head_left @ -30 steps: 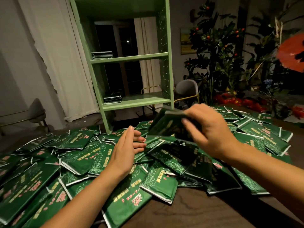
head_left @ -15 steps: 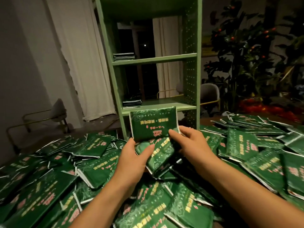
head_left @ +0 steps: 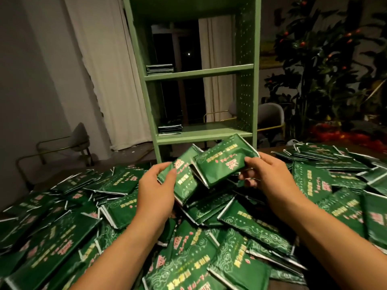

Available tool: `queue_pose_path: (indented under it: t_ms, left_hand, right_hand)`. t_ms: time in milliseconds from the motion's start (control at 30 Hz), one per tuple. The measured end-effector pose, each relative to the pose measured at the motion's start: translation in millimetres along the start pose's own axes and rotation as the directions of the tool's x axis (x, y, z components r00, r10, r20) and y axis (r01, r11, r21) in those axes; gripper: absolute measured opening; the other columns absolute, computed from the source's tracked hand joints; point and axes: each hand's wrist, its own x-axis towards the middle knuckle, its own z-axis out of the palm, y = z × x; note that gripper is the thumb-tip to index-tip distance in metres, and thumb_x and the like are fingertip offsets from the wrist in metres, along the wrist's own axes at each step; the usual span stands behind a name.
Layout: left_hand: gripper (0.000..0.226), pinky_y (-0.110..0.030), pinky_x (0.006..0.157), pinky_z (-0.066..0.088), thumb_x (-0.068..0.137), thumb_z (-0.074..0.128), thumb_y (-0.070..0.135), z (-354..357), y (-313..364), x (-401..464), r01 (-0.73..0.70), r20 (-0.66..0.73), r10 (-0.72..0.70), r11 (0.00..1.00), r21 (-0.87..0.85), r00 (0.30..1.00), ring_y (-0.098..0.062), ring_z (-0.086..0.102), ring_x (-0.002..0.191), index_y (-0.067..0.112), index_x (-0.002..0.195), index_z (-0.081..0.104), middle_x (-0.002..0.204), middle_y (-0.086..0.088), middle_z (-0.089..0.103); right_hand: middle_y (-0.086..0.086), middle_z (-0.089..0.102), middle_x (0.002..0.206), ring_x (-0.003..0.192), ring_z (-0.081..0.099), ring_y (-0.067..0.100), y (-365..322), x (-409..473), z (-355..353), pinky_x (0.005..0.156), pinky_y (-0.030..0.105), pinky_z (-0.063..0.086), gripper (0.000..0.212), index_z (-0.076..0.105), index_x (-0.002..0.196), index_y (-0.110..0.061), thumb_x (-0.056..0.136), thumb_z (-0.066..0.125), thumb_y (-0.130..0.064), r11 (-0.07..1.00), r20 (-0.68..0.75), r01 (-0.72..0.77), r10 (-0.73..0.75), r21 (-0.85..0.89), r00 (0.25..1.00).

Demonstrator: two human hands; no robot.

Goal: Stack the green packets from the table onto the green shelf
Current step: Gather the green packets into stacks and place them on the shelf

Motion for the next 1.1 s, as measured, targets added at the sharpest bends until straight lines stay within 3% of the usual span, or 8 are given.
queue_pose_path:
  t_ms: [167,267,367,500,667,800,933,1100]
  left_hand:
    - [0.020,-0.048,0.104,0.051,0.094,0.067,0.042,10.0,11.1,-5.1,0.085,0.091,-0.075,0.990,-0.109,0.993,-0.018,0.068,0.111,0.028,0.106,0.074,0.113,0.004,0.075]
    - [0.012,-0.044,0.091,0.059,0.091,0.074,0.029,17.4,6.5,-14.6,0.056,0.150,-0.041,0.994,-0.093,0.988,-0.015,0.074,0.095,0.030,0.102,0.071,0.101,0.007,0.077]
    - [0.016,-0.040,0.078,0.063,0.089,0.075,0.016,17.6,1.8,-14.9,0.029,0.126,-0.013,0.991,-0.133,0.992,-0.018,0.076,0.085,0.027,0.099,0.070,0.098,0.003,0.077]
    - [0.016,-0.046,0.076,0.063,0.091,0.072,0.012,12.3,-1.1,-20.7,0.090,0.138,-0.064,0.977,-0.194,0.988,-0.027,0.076,0.085,0.019,0.104,0.067,0.102,-0.005,0.076]
    - [0.014,-0.051,0.084,0.061,0.098,0.060,0.005,6.7,-3.1,-19.2,0.154,0.128,-0.123,0.952,-0.265,0.984,-0.031,0.074,0.091,0.016,0.107,0.060,0.111,-0.013,0.072]
    - [0.027,-0.052,0.087,0.059,0.092,0.071,0.010,-2.3,-1.0,-21.8,0.071,0.074,-0.058,0.980,-0.184,0.996,-0.027,0.074,0.091,0.026,0.104,0.053,0.110,0.003,0.066]
    - [0.043,-0.043,0.074,0.063,0.082,0.083,0.015,-9.6,1.7,-20.4,0.028,0.004,-0.028,0.984,-0.175,1.000,-0.025,0.076,0.080,0.026,0.111,0.054,0.100,-0.001,0.072]
    - [0.010,-0.034,0.071,0.061,0.090,0.074,0.012,-10.3,4.6,-19.3,0.054,0.040,-0.045,0.965,-0.257,0.998,-0.021,0.077,0.084,0.015,0.099,0.070,0.091,-0.004,0.079]
  right_hand:
    - [0.006,0.058,0.067,0.054,0.053,0.012,10.3,-9.7,3.6,0.053,0.027,0.042,0.025,0.066,0.092,0.001,0.099,0.058,-0.021,0.948,0.105,0.097,-0.068,-0.304,0.992]
    - [0.002,0.062,0.066,0.054,0.054,0.009,10.0,-14.0,7.1,0.055,0.027,0.045,0.024,0.068,0.088,-0.007,0.098,0.062,-0.028,0.909,0.143,0.176,-0.131,-0.377,0.981]
    - [-0.006,0.075,0.081,0.068,0.068,0.003,1.6,-19.9,15.7,0.060,0.016,0.051,0.014,0.071,0.099,-0.019,0.088,0.075,-0.026,0.950,0.252,0.153,-0.083,-0.273,0.964]
    - [-0.014,0.075,0.093,0.085,0.070,0.001,6.0,-25.9,27.7,0.078,0.021,0.055,0.020,0.069,0.101,-0.028,0.084,0.079,-0.025,0.875,0.267,0.192,-0.075,-0.444,0.961]
    - [-0.007,0.073,0.102,0.087,0.072,0.001,2.5,-27.6,24.7,0.064,0.015,0.053,0.020,0.057,0.112,-0.028,0.099,0.058,-0.012,0.988,0.105,0.037,-0.022,-0.151,0.994]
    - [-0.005,0.074,0.092,0.079,0.073,0.007,-5.8,-26.0,13.1,0.058,0.019,0.054,0.014,0.060,0.108,-0.019,0.100,0.055,-0.008,0.999,-0.004,0.055,-0.055,-0.002,0.999]
    - [-0.005,0.077,0.098,0.084,0.073,0.010,-13.9,-27.4,7.1,0.063,0.019,0.056,0.020,0.071,0.110,-0.021,0.094,0.060,-0.015,0.992,0.118,0.088,-0.098,0.093,0.988]
    - [-0.003,0.074,0.108,0.098,0.071,0.009,-5.7,-29.6,7.8,0.080,0.028,0.060,0.056,0.070,0.119,-0.033,0.065,0.082,-0.037,0.934,0.241,0.212,-0.144,-0.289,0.960]
